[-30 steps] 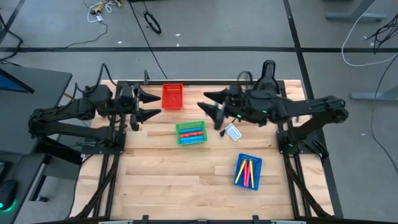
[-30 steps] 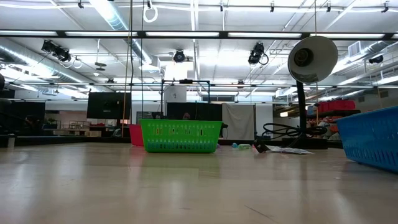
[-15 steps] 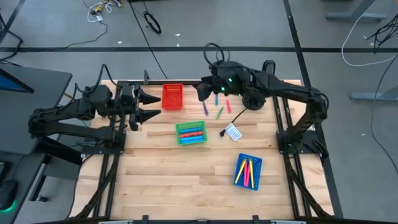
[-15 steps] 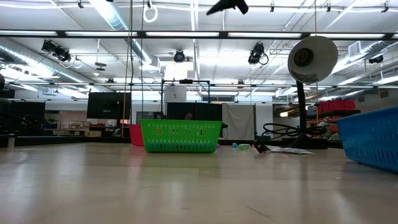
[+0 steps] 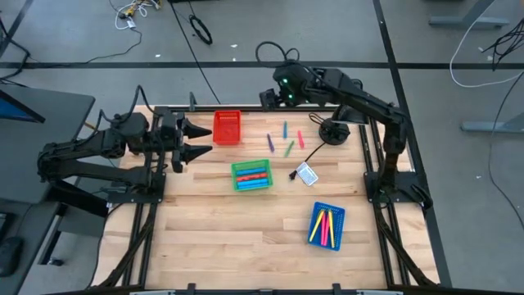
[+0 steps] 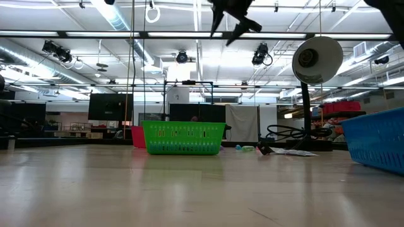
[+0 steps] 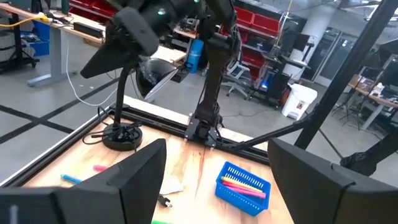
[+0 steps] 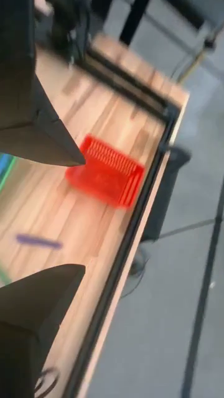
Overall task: Pick & Place Markers
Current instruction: Put the small purple pen into the red bin
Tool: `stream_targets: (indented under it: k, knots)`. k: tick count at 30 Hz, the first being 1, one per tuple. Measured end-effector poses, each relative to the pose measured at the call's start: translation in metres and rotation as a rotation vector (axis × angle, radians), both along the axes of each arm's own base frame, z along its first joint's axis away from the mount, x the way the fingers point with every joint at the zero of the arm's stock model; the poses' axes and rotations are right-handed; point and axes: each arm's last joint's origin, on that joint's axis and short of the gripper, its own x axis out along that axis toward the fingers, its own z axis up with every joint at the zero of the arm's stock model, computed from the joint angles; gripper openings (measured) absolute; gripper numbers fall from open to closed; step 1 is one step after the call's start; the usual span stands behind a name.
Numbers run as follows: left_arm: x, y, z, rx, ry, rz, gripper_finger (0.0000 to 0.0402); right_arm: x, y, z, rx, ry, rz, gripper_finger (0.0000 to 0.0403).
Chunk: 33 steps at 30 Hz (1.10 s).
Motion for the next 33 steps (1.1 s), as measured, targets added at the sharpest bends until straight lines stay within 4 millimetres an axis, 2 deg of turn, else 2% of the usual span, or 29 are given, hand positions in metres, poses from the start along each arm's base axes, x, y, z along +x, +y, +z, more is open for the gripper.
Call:
stream_targets:
  k: [8,17,25,33]
  knots:
    - [0.0,0.001,-0.004,-0.002,0.039,0.02,0.0284,-0.003,-0.032,-0.034,0.2,0.151,-0.033,0.0272]
    - [0.0,0.001,-0.004,-0.002,0.039,0.02,0.0284,0.011,-0.058,-0.077,0.369,0.243,-0.045,0.0272]
    - [0.0,0.001,-0.004,-0.003,0.044,0.02,0.0284,0.028,-0.065,-0.107,0.398,0.287,-0.047,0.0272]
    - [0.0,0.001,-0.004,-0.003,0.045,0.019,0.0284,0.046,-0.062,-0.136,0.423,0.349,-0.03,0.0272]
